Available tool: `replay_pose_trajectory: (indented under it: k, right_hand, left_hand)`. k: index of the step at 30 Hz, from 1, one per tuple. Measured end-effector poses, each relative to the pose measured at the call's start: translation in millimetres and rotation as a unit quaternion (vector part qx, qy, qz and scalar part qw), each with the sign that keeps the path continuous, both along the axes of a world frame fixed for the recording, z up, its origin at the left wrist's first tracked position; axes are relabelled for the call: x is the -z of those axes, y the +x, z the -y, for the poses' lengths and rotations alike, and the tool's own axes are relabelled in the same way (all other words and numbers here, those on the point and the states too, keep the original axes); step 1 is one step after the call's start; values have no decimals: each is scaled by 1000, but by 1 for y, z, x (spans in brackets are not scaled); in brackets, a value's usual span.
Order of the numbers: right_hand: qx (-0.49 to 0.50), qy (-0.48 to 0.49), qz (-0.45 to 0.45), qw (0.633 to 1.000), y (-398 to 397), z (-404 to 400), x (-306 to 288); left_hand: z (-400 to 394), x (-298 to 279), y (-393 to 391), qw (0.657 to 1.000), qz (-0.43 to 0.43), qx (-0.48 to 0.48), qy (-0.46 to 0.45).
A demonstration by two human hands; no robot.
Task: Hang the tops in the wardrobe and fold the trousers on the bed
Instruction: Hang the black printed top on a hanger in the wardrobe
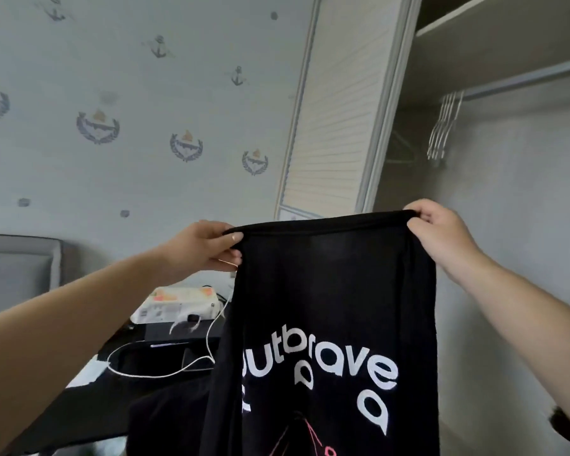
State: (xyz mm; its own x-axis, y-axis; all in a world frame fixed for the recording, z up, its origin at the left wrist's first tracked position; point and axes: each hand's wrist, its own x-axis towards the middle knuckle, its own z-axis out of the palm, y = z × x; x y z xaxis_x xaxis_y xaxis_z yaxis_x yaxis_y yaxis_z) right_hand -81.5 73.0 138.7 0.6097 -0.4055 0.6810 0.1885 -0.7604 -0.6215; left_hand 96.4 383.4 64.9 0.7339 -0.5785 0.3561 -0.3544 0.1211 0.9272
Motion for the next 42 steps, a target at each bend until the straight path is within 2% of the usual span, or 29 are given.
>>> replay_pose_trajectory:
  k: [3, 10, 12, 15, 17, 20, 25, 31, 36, 42]
  right_hand:
    - [40, 13, 14, 999, -16, 44, -7]
    - [151, 0, 33, 988, -31, 123, -23]
    - [183, -12, 39, 982, -31, 144, -28]
    - [230, -33, 45, 972, -31, 169, -37]
    - [266, -45, 46, 962, -32, 185, -44]
    - [324, -64, 43, 943, -32, 211, -52]
    - [366, -83, 12, 927, -32, 244, -39]
    - [363, -81, -37, 928, -22, 291, -31]
    - [359, -79, -46, 929, -4, 339, -37]
    - [321, -107, -87, 937, 21, 382, -62]
  left_hand:
    - [63, -4, 5, 999, 0, 17, -35]
    - [198, -28, 30, 998, 53, -14, -25]
    - [234, -37, 42, 997, 47, 12, -60]
    - [280, -52, 58, 990, -12, 92, -111]
    - [310, -66, 67, 973, -69, 179, -126]
    - [353, -90, 73, 928, -180, 275, -174]
    - [415, -112, 74, 879, -296, 284, -245]
    - [466, -128, 81, 825, -341, 334, -301]
    - [506, -148, 87, 787, -402, 363, -295]
    - [545, -164, 95, 833, -347, 341, -263]
